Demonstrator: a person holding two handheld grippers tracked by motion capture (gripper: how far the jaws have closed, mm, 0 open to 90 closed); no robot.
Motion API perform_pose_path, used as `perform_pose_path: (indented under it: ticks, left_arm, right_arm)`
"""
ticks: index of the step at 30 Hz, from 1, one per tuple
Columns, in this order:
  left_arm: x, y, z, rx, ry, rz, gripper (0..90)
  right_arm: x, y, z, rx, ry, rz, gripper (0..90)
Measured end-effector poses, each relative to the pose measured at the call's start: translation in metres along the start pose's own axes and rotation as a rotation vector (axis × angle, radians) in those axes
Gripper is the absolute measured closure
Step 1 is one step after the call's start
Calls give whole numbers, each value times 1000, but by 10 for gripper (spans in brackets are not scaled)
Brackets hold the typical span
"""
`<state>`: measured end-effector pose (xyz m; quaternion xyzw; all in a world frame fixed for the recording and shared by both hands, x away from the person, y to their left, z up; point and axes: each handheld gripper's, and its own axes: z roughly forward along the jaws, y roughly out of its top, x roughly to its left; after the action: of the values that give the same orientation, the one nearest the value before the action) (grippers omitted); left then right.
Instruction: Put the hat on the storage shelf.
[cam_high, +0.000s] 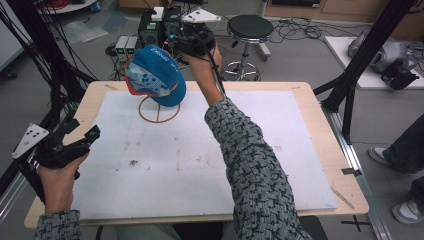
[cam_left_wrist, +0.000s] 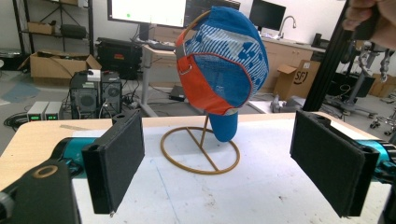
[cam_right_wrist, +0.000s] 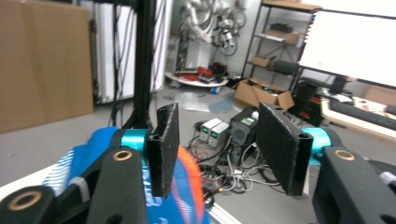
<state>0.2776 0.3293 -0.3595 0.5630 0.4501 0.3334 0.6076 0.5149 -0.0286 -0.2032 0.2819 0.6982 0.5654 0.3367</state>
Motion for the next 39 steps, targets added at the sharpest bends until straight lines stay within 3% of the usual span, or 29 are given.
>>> perform_pose_path:
  ticks: [7,12,24,30,33,36,39]
  left_arm:
    - [0,0,1,3,4,3,179]
    - [-1,-1,2,10,2,6,179]
    - [1,-4,4,29,10,12,179]
    - [-1,-6,6,43,8,22,179]
    - [-2,-7,7,48,9,22,179]
    - [-2,-8,8,52,10,24,179]
    - [-3,-9,10,60,9,27,179]
  right_arm:
    - [-36,0,-33,-36,-64,40,467]
    - [-58,-3,-56,-58,-106,71,402]
    - [-109,-28,-113,-64,-214,120,282]
    - [-129,-47,-143,-49,-259,132,224]
    - [-136,-56,-160,-72,-274,131,216]
    - [-143,-59,-173,-37,-268,143,172]
    - [-144,-62,-191,-95,-288,123,172]
